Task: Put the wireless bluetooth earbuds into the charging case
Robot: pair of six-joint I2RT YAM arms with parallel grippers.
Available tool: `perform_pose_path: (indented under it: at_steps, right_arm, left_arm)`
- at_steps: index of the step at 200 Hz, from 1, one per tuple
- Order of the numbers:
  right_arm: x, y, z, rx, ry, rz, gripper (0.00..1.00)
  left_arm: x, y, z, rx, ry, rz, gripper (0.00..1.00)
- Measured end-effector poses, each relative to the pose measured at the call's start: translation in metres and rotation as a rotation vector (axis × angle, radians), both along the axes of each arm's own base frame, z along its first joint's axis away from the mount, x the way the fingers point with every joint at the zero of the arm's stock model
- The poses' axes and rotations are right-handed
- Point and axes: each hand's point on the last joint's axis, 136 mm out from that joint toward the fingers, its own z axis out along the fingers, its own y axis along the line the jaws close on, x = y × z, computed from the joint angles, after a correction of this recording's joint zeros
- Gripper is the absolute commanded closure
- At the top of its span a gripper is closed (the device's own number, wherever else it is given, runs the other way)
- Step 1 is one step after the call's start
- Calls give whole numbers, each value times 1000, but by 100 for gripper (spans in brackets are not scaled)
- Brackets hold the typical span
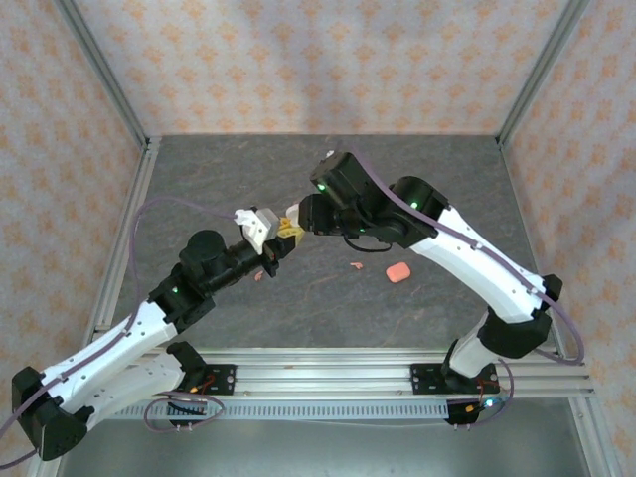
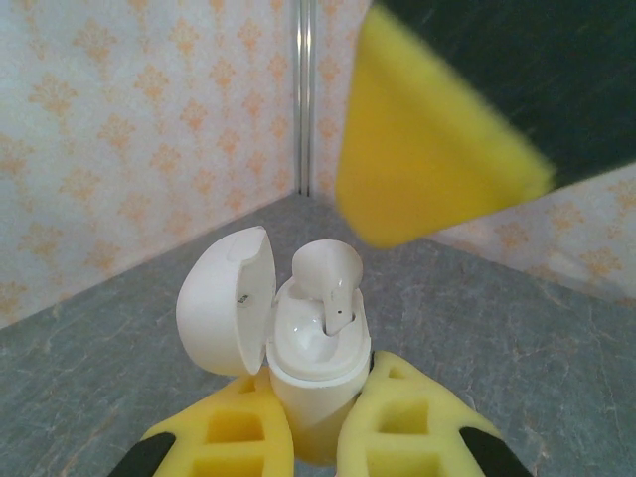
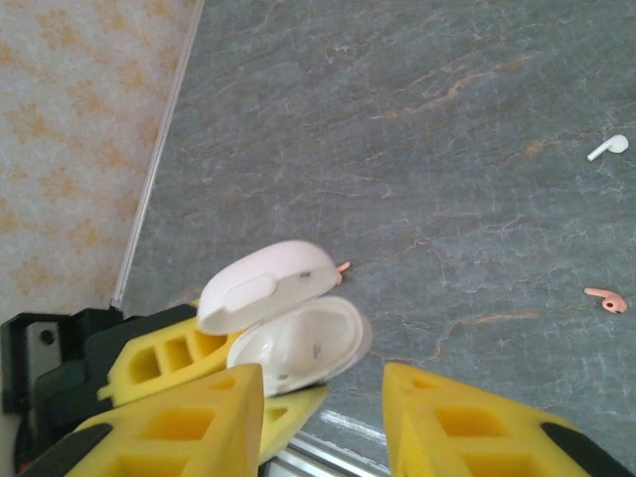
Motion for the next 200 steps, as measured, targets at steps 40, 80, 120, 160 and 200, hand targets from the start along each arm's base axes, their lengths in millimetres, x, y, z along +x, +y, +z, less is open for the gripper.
perform_pose_path:
  at_steps: [40,80,120,160,200]
  right_arm:
    - [3,9,-9,-19,17,11,63]
    - [3,13,-12,-20,27,20,65]
    - [3,17,-19,-33,50,30,69]
    - [4,17,-25,-66,70,36,84]
    - [3,15,-26,-82,68,56,87]
  left_arm:
    - [-2,4,-6,5,5,13,100]
    - [-2,5,-7,6,6,14,100]
    - [0,3,-11,15,15,14,100]
    - [4,1,-19,41,24,15,100]
    - [4,0,-20,45,26,11,100]
